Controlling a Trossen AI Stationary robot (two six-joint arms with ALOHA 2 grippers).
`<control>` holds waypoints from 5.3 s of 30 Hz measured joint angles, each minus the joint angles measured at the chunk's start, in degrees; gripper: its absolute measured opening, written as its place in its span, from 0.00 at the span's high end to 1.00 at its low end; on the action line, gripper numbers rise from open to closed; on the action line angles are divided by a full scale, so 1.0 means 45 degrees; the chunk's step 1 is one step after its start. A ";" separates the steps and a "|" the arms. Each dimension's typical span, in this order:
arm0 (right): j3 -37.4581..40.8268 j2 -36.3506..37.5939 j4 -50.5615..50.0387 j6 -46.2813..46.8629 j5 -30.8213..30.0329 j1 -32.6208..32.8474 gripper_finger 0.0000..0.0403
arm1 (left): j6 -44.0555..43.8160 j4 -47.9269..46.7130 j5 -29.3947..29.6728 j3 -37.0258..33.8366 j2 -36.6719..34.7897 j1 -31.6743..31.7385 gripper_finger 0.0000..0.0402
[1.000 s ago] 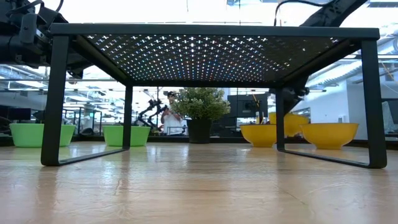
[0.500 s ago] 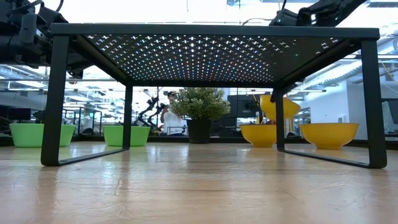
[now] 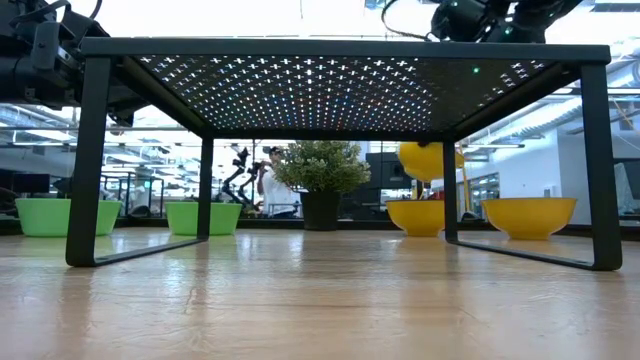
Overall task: Pick & Place Mini bowls
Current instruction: Put the top right white patterned bowl on the shelf
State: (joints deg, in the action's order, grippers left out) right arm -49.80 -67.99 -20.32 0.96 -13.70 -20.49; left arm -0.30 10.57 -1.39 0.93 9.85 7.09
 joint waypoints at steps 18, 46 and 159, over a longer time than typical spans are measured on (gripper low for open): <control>-0.1613 -0.0010 0.0457 -0.0358 0.0001 0.2762 1.00 | 0.0000 0.0000 0.0000 0.0000 0.0000 0.0004 0.75; -0.9702 -0.4501 -0.7320 0.2152 -0.3229 0.8502 1.00 | 0.0000 -0.0001 -0.0005 0.0000 0.0000 0.0000 0.75; -1.0331 -0.7533 -1.1459 0.5997 -0.3659 1.0074 0.98 | 0.0000 -0.0004 0.0000 0.0000 0.0000 0.0000 0.75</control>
State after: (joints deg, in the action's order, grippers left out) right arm -96.29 -101.89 -71.89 27.94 -30.17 24.84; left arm -0.30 10.55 -1.39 0.93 9.85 7.09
